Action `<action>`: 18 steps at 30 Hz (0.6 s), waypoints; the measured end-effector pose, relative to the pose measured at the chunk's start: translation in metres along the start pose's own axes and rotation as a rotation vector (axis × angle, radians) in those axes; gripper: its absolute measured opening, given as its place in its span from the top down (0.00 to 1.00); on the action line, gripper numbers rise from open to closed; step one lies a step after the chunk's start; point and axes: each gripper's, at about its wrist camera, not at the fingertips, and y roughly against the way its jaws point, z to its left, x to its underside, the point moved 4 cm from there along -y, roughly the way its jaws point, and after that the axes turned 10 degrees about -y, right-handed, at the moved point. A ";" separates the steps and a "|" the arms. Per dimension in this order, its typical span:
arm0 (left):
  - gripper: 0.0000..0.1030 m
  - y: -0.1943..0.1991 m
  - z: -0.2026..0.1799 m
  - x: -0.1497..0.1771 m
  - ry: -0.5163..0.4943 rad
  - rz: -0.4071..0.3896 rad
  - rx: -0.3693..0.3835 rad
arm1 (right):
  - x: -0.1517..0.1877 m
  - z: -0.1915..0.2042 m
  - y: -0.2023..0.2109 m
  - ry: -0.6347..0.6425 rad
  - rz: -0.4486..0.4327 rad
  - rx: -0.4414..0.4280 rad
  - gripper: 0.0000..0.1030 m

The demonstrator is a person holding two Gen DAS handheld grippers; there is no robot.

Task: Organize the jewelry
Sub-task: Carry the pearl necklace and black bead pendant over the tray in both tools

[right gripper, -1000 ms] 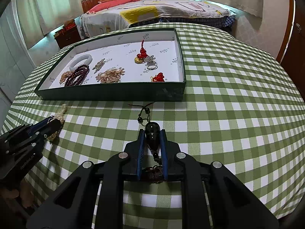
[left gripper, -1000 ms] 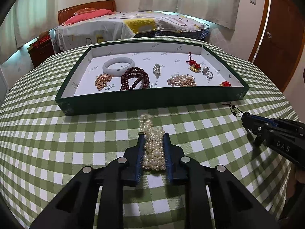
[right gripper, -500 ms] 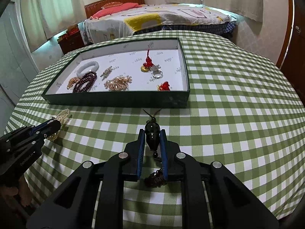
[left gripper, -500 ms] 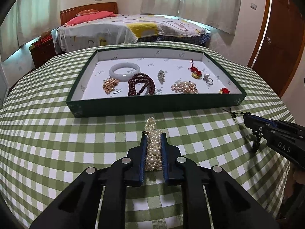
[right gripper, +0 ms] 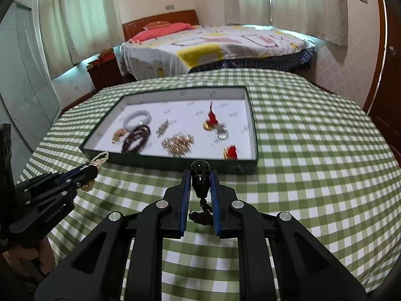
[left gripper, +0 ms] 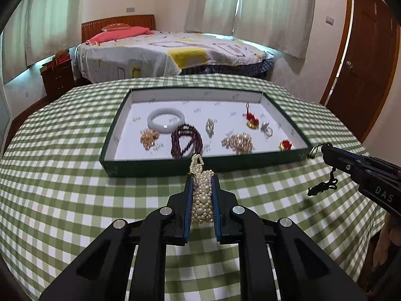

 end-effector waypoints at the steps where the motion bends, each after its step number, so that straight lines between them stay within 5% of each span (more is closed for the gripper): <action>1: 0.86 0.001 0.001 -0.003 0.002 -0.007 0.000 | -0.004 0.002 0.002 0.004 -0.010 -0.004 0.85; 18: 0.86 -0.005 0.019 -0.086 -0.008 -0.149 -0.022 | -0.082 0.035 -0.007 0.058 -0.149 -0.055 0.85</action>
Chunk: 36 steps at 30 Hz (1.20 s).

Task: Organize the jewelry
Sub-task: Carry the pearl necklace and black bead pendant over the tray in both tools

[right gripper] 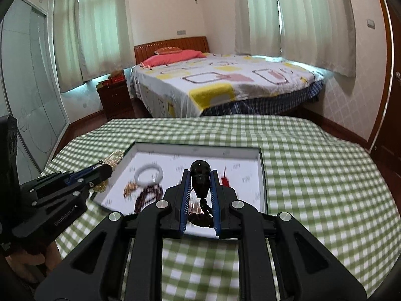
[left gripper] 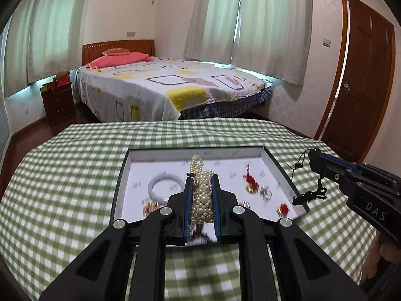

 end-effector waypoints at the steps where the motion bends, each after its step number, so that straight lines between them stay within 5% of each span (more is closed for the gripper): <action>1: 0.86 -0.004 0.001 -0.004 -0.001 -0.002 -0.004 | -0.005 0.001 -0.004 0.004 -0.005 -0.001 0.85; 27: 0.86 -0.084 0.023 -0.037 0.000 0.047 -0.085 | -0.040 -0.002 -0.098 0.052 -0.003 0.028 0.85; 36: 0.86 -0.121 0.023 -0.035 -0.017 0.118 -0.099 | -0.026 -0.013 -0.141 0.048 0.089 0.056 0.85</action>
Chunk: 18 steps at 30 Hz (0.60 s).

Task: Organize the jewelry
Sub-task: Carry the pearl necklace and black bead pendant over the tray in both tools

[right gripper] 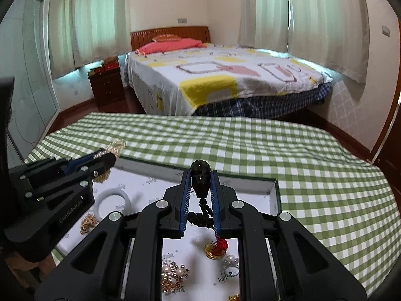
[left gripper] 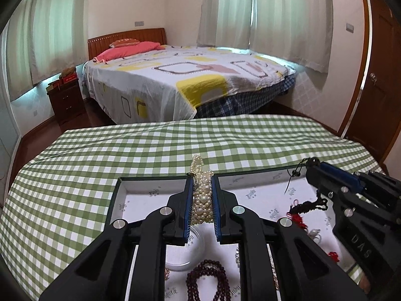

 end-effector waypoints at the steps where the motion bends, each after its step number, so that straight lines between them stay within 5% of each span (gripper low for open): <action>1: 0.86 -0.005 0.000 0.000 0.000 0.012 0.002 | 0.002 -0.002 -0.006 -0.007 0.018 0.003 0.85; 18: 0.85 -0.063 -0.004 0.019 -0.011 0.227 0.006 | 0.019 -0.024 -0.064 -0.085 0.221 0.023 0.84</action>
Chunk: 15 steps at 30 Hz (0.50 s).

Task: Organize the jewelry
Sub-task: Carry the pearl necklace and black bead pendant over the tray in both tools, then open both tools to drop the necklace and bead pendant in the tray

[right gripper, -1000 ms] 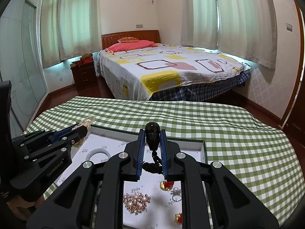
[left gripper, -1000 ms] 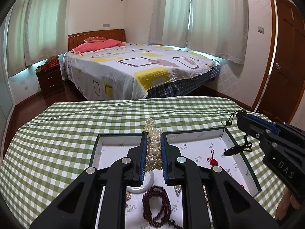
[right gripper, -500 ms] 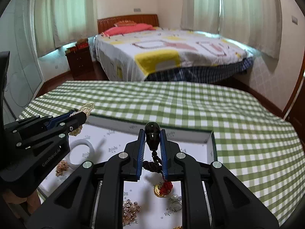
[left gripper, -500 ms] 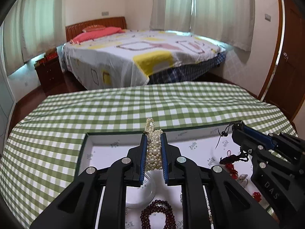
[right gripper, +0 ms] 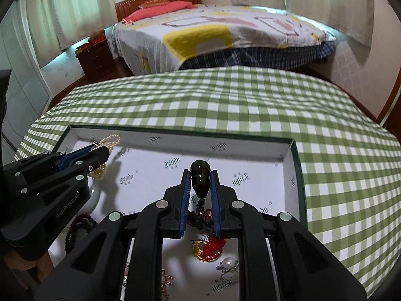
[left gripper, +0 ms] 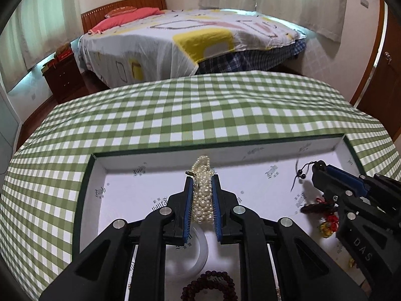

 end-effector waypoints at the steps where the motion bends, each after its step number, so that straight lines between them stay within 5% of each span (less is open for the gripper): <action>1: 0.85 -0.001 0.000 0.001 0.000 0.006 0.001 | 0.000 0.000 0.000 0.003 0.001 0.005 0.84; 9: 0.83 -0.006 -0.003 0.000 -0.010 0.037 0.015 | -0.001 0.002 -0.008 0.017 0.038 0.016 0.84; 11: 0.76 -0.008 -0.003 -0.001 -0.009 0.043 0.014 | -0.001 0.001 -0.010 0.018 0.049 0.018 0.84; 13: 0.58 -0.008 -0.003 -0.002 -0.002 0.043 0.007 | -0.001 0.001 -0.012 0.017 0.059 0.018 0.84; 15: 0.54 -0.007 -0.002 -0.003 0.001 0.037 0.007 | -0.001 0.000 -0.011 0.013 0.059 0.017 0.83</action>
